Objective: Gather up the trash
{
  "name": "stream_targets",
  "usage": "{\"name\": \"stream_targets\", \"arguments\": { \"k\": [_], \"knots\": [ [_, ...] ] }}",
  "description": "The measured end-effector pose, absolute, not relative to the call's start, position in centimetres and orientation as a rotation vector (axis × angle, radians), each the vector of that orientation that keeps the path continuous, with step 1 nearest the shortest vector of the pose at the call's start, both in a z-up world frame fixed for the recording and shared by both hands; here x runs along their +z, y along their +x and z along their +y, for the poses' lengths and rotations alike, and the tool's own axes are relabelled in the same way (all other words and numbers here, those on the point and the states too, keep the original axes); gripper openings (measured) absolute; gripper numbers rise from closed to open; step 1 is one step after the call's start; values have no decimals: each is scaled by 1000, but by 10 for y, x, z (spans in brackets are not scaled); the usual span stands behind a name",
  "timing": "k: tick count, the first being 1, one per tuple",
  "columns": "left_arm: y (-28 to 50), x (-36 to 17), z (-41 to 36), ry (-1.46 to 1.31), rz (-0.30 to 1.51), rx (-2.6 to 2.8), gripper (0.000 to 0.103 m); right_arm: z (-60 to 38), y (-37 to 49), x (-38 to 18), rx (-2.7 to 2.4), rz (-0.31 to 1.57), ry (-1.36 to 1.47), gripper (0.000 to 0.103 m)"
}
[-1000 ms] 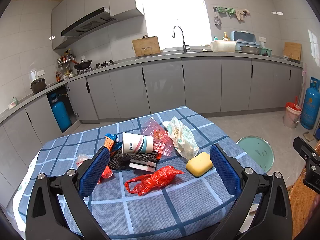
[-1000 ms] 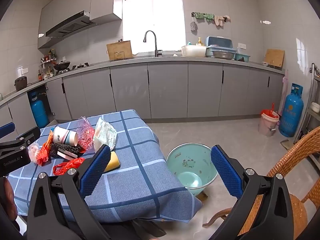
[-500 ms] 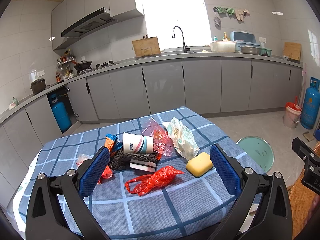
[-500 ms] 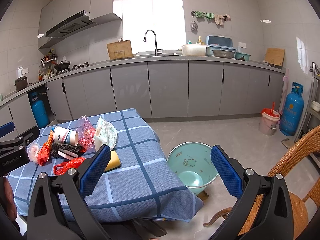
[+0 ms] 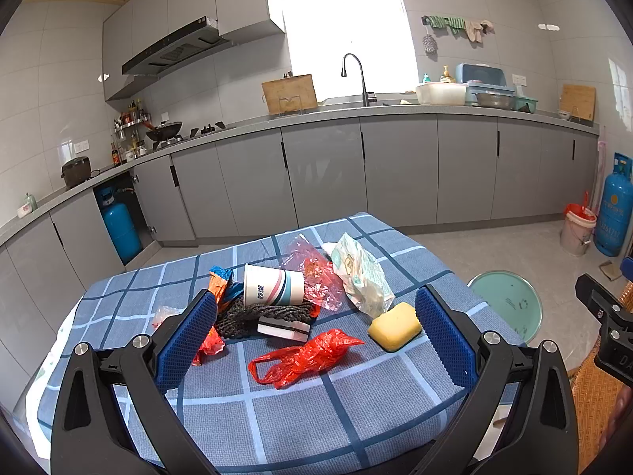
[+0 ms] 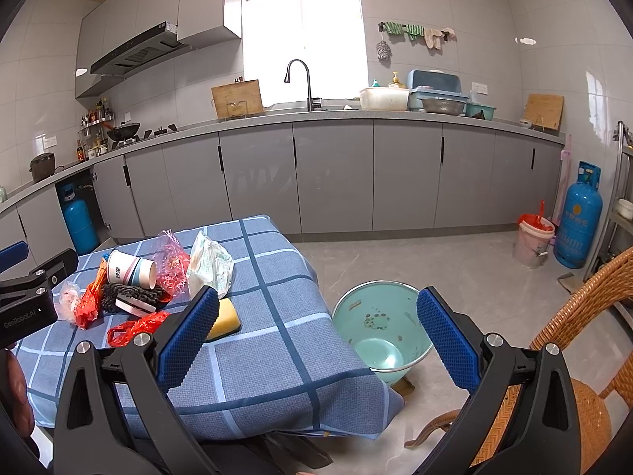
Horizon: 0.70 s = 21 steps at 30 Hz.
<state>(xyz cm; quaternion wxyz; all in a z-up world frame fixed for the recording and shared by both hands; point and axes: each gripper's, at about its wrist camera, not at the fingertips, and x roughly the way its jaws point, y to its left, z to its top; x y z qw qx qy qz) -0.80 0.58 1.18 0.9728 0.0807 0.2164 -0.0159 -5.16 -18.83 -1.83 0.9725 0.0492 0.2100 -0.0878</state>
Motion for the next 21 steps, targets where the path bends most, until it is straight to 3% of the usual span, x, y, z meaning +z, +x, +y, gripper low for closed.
{"name": "stream_targets", "arguments": {
  "k": [21],
  "knots": [
    [-9,11,7,163,433,-32,99,-187,-51,-20,-175,426,103,98]
  ]
}}
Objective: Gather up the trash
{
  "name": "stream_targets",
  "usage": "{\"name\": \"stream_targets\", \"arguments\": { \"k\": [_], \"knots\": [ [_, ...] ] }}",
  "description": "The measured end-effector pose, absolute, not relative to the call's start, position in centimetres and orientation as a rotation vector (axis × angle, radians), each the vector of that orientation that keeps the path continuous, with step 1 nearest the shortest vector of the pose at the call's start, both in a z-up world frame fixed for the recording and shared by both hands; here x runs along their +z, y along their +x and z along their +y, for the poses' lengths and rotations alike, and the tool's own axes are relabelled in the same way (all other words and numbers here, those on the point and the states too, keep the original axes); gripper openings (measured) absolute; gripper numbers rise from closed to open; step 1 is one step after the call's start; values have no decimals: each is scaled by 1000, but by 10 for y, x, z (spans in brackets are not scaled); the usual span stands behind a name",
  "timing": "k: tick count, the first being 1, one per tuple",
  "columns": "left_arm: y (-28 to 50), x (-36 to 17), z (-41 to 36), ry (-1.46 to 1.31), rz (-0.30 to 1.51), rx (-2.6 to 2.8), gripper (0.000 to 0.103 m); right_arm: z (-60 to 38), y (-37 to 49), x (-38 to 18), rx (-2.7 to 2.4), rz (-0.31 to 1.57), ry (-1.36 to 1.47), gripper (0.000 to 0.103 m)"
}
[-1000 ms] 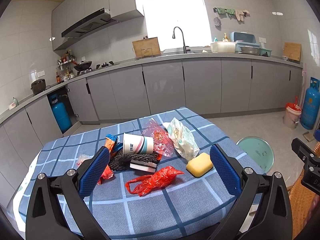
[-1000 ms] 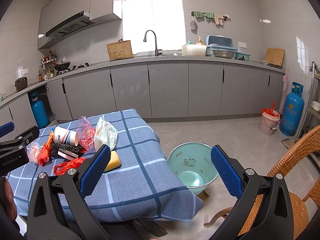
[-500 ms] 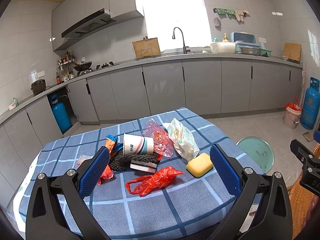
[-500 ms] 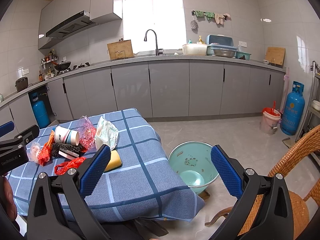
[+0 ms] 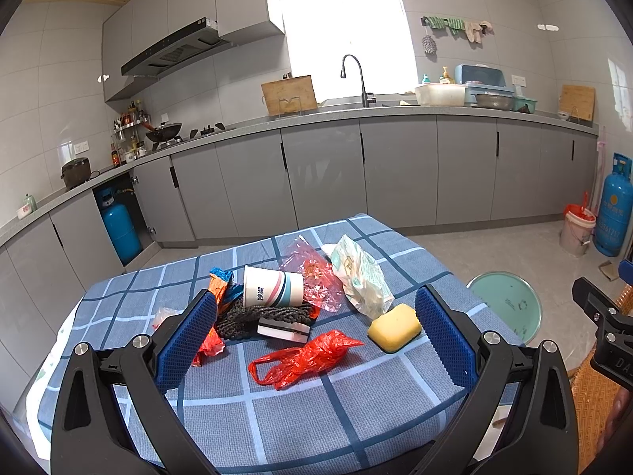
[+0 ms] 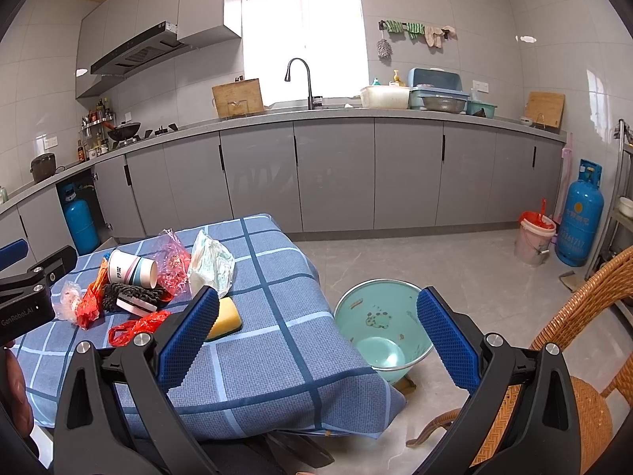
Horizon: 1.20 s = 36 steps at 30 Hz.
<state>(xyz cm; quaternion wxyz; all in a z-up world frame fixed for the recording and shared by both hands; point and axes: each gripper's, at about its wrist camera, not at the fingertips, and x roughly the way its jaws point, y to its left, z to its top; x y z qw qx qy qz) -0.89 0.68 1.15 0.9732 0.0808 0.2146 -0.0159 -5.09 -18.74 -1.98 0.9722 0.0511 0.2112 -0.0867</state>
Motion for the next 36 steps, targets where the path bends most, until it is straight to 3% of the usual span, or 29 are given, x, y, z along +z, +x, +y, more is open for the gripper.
{"name": "stream_targets", "arguments": {
  "k": [24,36],
  "knots": [
    [-9,13,8,166,435,-25,99,-182,-46,-29,-165,442,106,98],
    [33,-5,49,135,518,97,99,-184,-2,-55,-125,506,162,98]
  ]
}}
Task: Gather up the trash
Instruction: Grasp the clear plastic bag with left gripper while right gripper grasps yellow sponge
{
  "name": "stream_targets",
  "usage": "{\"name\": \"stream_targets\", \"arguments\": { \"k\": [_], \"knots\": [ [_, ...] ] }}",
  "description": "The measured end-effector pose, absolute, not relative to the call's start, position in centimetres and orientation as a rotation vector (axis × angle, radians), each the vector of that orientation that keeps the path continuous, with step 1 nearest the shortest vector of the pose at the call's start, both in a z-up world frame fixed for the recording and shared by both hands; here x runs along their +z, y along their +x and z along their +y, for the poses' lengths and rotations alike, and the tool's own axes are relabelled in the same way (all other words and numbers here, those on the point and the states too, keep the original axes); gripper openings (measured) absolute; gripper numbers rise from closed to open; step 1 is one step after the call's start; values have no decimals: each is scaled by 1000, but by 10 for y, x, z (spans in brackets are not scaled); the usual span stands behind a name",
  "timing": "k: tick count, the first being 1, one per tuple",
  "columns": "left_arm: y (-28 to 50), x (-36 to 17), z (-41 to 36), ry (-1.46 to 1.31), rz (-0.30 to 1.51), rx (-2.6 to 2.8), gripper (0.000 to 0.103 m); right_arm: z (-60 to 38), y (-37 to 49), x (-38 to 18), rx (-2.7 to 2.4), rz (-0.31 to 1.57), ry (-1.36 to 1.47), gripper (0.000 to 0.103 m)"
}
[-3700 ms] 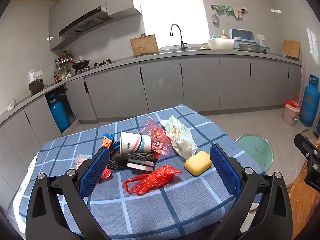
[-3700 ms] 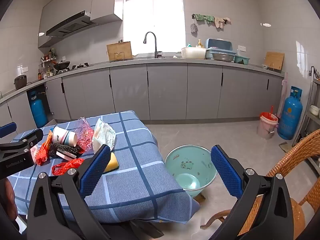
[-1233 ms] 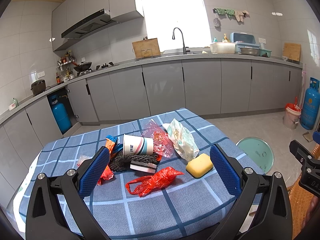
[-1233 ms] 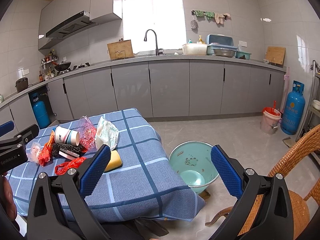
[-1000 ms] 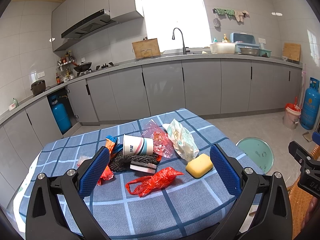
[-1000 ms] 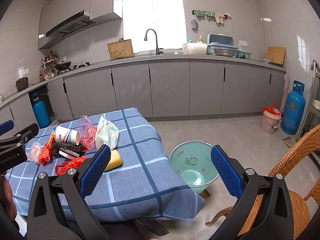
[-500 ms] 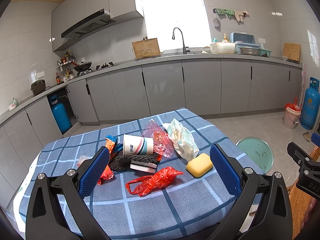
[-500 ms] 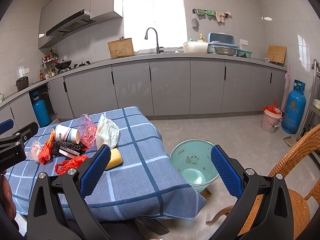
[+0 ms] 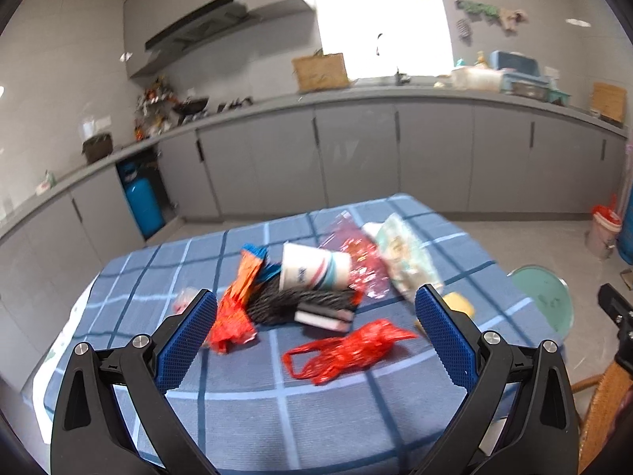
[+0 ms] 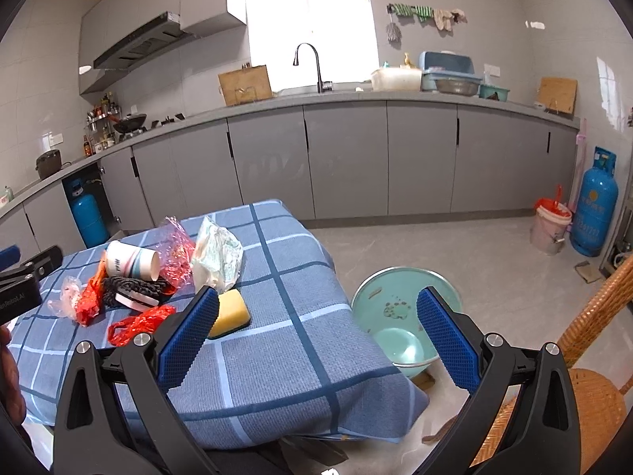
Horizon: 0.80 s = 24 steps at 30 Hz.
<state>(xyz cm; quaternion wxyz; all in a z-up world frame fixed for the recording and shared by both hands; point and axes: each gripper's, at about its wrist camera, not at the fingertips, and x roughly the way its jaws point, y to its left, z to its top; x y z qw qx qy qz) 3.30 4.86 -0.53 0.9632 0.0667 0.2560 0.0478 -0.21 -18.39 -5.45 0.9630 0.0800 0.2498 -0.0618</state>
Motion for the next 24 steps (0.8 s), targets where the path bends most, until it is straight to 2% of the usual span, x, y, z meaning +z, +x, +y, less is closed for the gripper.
{"name": "stream_targets", "arguments": {
  "k": [16,24],
  "knots": [
    [90,-73,191,29,689,456,99,-141,102,-88,-52,645,82,98],
    [123,-90,228,12,745,520,99,-114,157,-104,-20,680,50,98]
  ]
}}
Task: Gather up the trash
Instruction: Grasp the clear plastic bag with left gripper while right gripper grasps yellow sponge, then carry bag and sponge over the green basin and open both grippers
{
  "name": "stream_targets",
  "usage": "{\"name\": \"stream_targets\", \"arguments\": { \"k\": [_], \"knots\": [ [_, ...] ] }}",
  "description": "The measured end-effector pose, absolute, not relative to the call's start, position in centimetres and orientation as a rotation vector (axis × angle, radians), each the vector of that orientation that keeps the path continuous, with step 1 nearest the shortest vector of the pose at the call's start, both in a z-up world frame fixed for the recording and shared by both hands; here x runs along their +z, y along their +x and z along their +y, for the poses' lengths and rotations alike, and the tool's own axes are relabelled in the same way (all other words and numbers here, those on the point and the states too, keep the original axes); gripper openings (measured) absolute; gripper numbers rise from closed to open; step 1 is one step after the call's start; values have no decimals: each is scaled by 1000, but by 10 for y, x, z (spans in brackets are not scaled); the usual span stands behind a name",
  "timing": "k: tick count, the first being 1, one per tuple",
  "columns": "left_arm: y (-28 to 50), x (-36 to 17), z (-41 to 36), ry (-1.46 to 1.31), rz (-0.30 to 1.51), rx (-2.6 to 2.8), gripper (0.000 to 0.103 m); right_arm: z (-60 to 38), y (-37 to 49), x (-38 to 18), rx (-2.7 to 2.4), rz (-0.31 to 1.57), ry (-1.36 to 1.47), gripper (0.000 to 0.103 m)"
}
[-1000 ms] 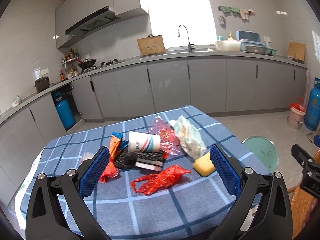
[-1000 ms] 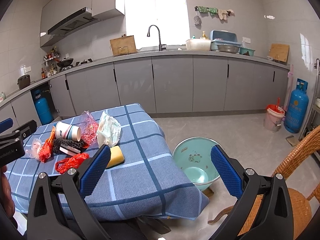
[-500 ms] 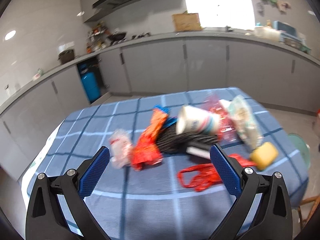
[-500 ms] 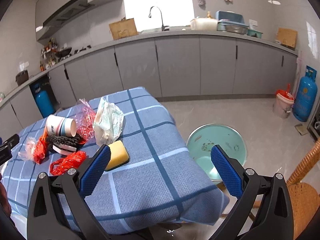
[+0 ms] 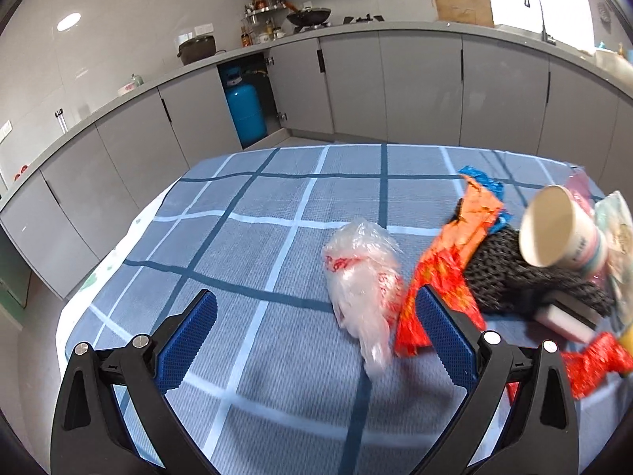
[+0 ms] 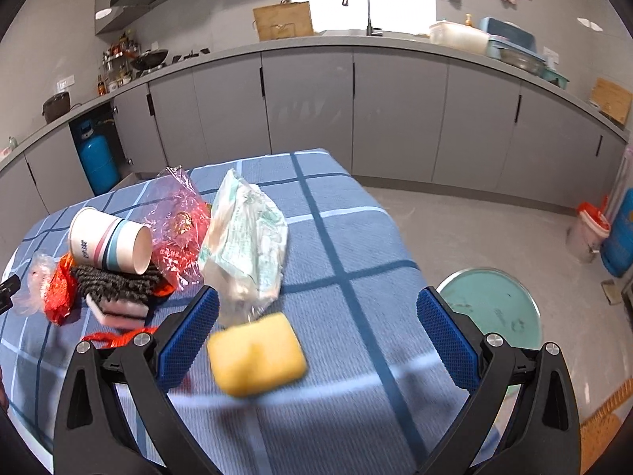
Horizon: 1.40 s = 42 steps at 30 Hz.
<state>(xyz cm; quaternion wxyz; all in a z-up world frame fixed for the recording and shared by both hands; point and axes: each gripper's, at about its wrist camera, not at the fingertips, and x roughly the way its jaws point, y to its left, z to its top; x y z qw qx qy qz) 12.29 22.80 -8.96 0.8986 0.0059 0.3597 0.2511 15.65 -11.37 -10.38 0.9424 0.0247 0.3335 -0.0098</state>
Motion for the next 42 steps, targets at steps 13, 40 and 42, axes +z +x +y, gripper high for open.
{"name": "stream_targets", "arguments": {
  "k": [13,40,42],
  "knots": [
    [154,-126,235,-7,819,488,98,-90,163,-147,48,812,-26,98],
    [120,-68,199,-3,697,347,15,-87,133,-131,207,792,3,34],
    [123,-63,190,16,686,340,15,-90,131,-130,207,782,26,47]
  ]
}}
